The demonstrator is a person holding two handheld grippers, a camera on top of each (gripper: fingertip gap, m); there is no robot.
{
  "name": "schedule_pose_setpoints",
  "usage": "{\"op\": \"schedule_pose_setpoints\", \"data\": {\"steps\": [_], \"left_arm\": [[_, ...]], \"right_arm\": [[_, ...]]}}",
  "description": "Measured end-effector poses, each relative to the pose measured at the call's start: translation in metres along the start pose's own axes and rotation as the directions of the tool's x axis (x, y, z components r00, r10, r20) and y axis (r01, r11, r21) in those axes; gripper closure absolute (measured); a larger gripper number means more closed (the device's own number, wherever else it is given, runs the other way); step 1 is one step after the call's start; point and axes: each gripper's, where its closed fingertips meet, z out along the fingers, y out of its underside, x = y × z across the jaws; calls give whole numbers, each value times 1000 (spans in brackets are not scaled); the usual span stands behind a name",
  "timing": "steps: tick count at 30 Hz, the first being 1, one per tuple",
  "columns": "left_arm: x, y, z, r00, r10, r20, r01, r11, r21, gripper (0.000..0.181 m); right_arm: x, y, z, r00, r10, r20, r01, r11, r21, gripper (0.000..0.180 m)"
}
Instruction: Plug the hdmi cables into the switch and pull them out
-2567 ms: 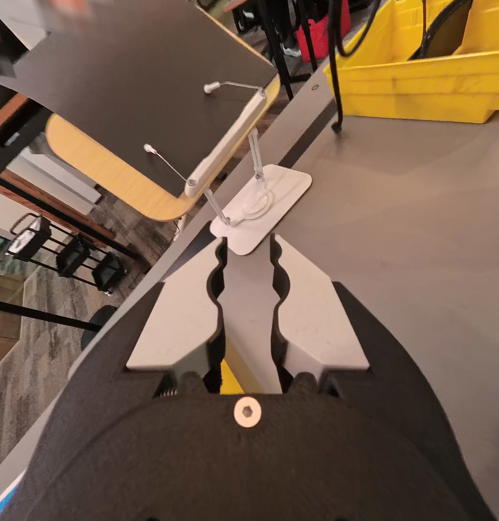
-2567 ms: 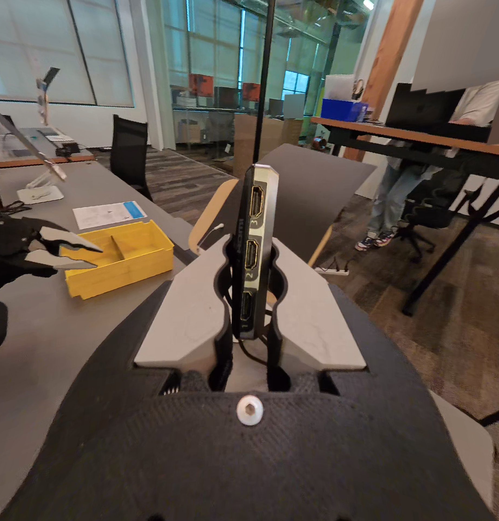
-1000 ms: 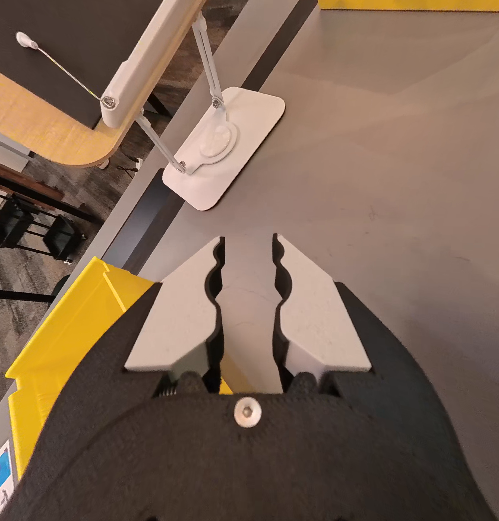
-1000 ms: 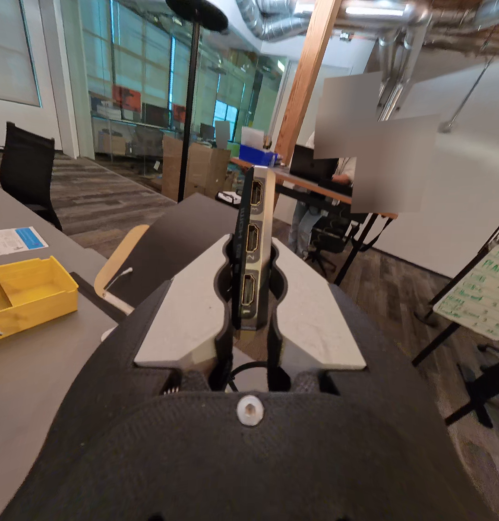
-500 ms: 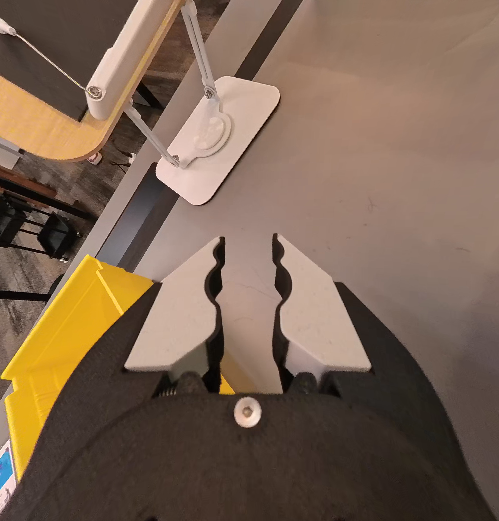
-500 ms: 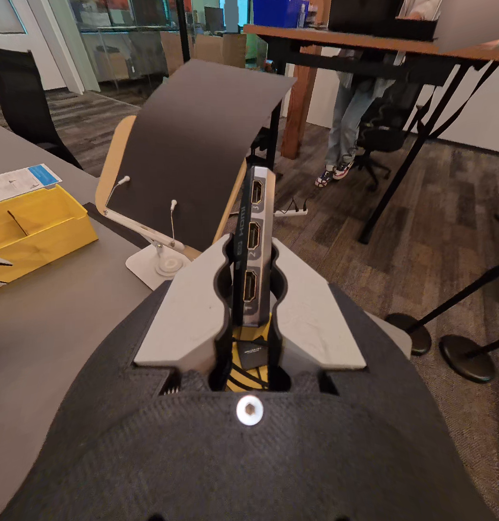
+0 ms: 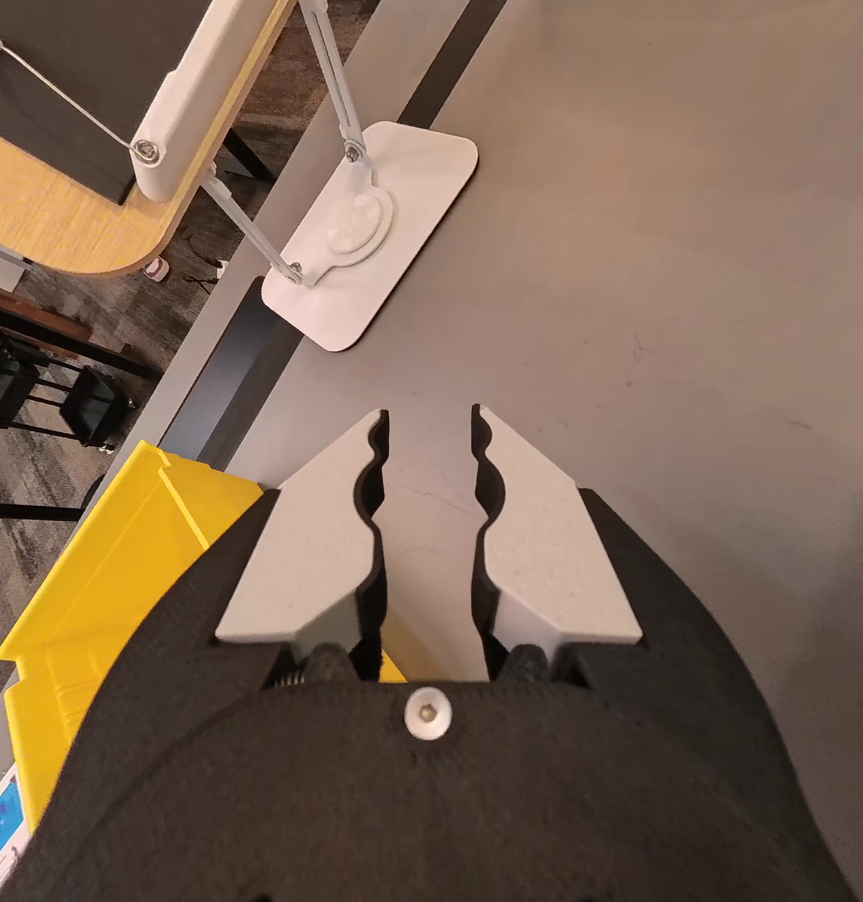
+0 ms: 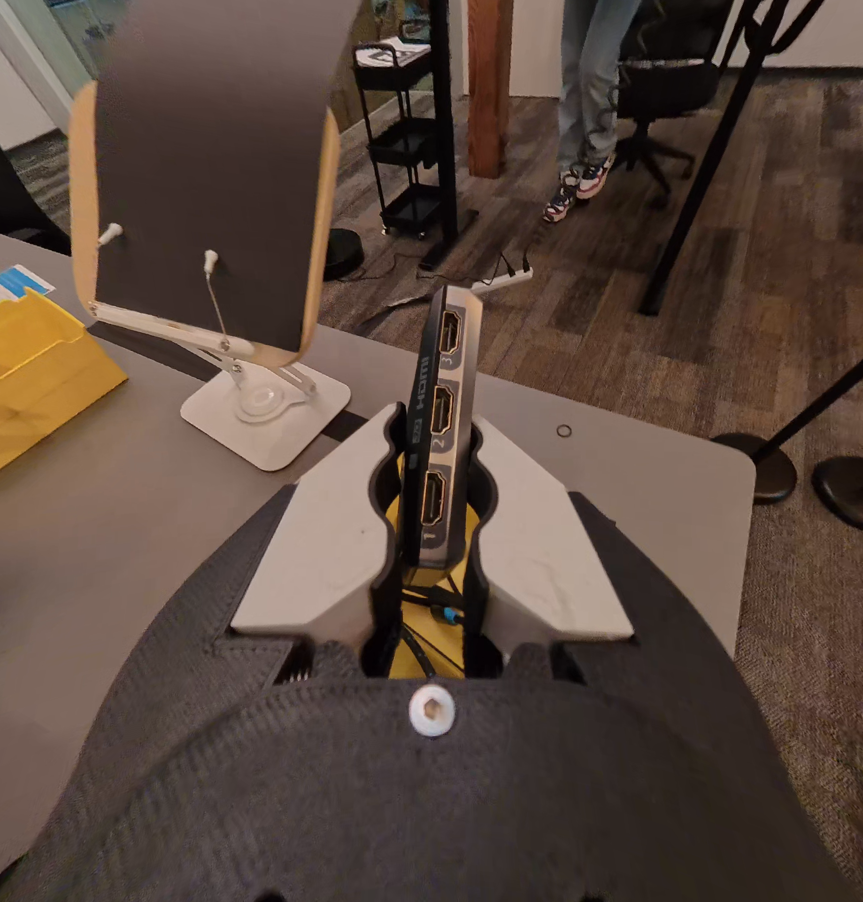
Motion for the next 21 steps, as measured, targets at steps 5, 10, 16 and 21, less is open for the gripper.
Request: {"op": "schedule_pose_setpoints", "data": {"steps": [5,10,16,21], "left_arm": [[3,2,3,1000,3,-8,-3,1000,-10,149],[4,3,5,1000,5,-10,-5,1000,-17,148],[4,6,6,1000,5,-11,-5,1000,-25,148],[4,8,8,1000,5,-11,-6,999,-32,148]], "right_arm": [[22,26,6,999,39,-32,-40,998,-39,159],[44,52,17,995,28,-91,-38,993,-109,159],[64,89,38,989,-42,-144,7,972,-234,158],[67,109,61,981,-136,-135,86,942,-323,157]]}}
